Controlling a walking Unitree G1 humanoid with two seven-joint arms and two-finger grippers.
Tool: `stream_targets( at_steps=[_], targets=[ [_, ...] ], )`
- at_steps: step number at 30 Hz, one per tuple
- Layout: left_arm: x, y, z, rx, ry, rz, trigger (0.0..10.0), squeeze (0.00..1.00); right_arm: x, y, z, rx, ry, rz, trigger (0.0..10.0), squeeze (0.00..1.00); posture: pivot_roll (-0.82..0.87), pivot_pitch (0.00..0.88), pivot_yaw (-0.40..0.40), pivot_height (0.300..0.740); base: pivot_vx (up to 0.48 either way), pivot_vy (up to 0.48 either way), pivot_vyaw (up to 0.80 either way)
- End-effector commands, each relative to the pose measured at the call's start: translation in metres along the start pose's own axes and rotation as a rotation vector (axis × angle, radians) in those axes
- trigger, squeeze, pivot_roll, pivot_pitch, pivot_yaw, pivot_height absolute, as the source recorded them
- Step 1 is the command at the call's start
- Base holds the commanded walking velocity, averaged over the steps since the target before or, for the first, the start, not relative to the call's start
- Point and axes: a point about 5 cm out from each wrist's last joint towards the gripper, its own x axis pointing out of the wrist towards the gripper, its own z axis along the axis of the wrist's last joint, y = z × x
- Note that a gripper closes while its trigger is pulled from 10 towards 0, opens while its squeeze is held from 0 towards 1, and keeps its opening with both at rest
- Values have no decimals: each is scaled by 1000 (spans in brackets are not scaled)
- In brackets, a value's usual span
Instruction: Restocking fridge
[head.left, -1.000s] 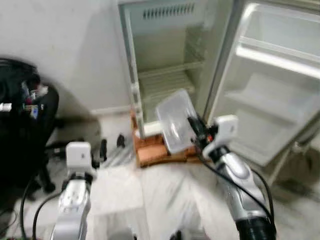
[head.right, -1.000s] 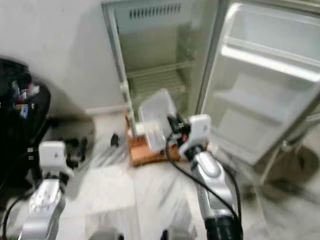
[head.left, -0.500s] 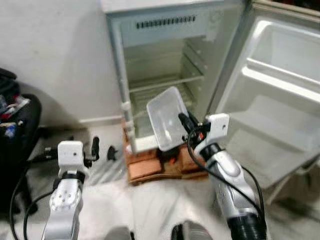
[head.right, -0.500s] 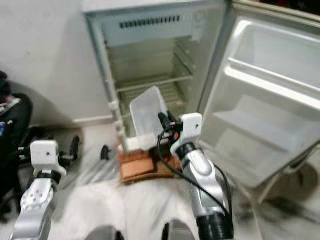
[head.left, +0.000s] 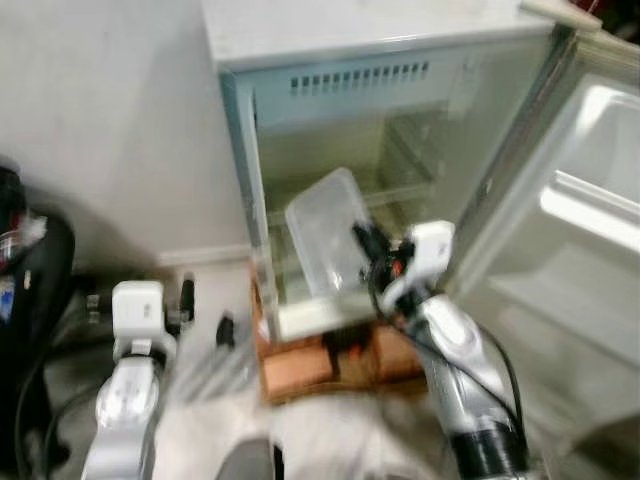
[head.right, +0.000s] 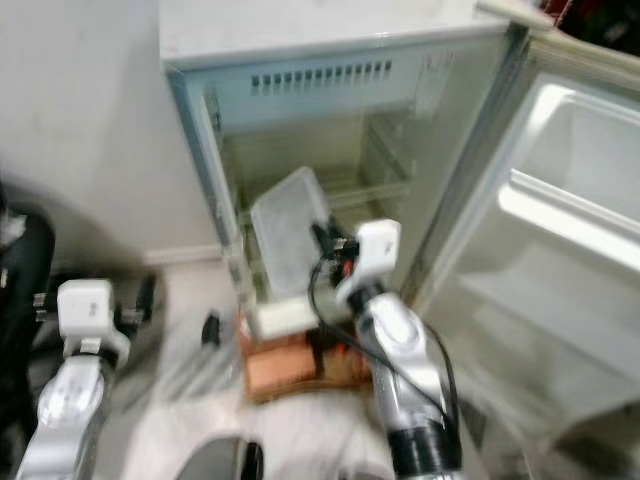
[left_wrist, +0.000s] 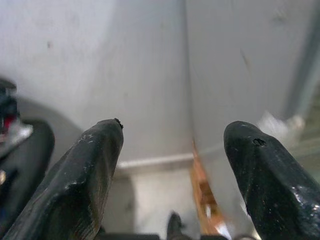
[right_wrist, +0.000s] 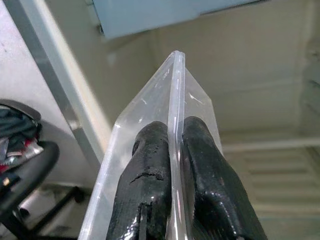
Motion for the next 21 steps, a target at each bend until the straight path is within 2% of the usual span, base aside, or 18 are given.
stream_targets(
  at_steps=[1,15,21],
  targets=[
    [-1,-5,1,-2,-1,-16,10000,0,-5,-9,1,-22,1,-29,10000,0,108,74,-11,740,0,0,0],
    [0,-5,2,15,-2,-8,10000,0,-3,-11,1,-30,1,-41,10000,0,108,77,-12,740,0,0,0],
    [0,-7,2,32,-3,-5,10000,0,2,-13,0,-52,8,-23,10000,0,137,79,-18,740,0,0,0]
  ],
)
